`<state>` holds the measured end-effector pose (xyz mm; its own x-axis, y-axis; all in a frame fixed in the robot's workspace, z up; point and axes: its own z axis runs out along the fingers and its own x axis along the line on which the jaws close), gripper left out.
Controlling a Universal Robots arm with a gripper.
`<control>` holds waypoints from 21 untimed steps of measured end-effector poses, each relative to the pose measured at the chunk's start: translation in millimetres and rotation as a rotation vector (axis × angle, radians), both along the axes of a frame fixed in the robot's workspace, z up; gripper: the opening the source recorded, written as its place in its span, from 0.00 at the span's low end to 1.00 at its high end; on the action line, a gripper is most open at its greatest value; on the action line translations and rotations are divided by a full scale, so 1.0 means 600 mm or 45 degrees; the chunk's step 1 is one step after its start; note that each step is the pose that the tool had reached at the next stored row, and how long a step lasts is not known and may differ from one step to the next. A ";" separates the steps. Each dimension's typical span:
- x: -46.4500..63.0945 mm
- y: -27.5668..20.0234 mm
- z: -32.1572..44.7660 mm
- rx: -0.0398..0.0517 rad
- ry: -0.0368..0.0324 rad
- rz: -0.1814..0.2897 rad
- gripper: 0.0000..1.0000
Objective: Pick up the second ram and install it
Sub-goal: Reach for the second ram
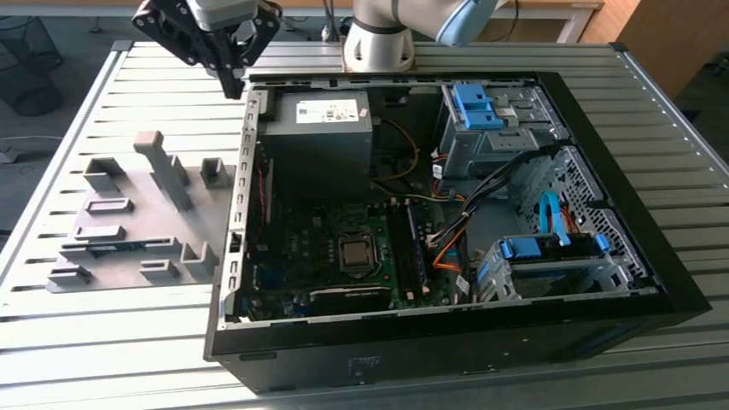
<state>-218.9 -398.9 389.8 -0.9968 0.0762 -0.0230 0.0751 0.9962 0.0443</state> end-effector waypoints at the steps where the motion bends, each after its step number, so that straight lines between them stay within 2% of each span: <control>1: -0.001 0.0000 0.000 0.000 0.0001 0.000 0.11; 21: -0.025 0.0000 -0.001 0.000 0.0001 0.000 0.11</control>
<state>-233.7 -398.9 389.1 -0.9968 0.0762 -0.0230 0.0752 0.9962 0.0443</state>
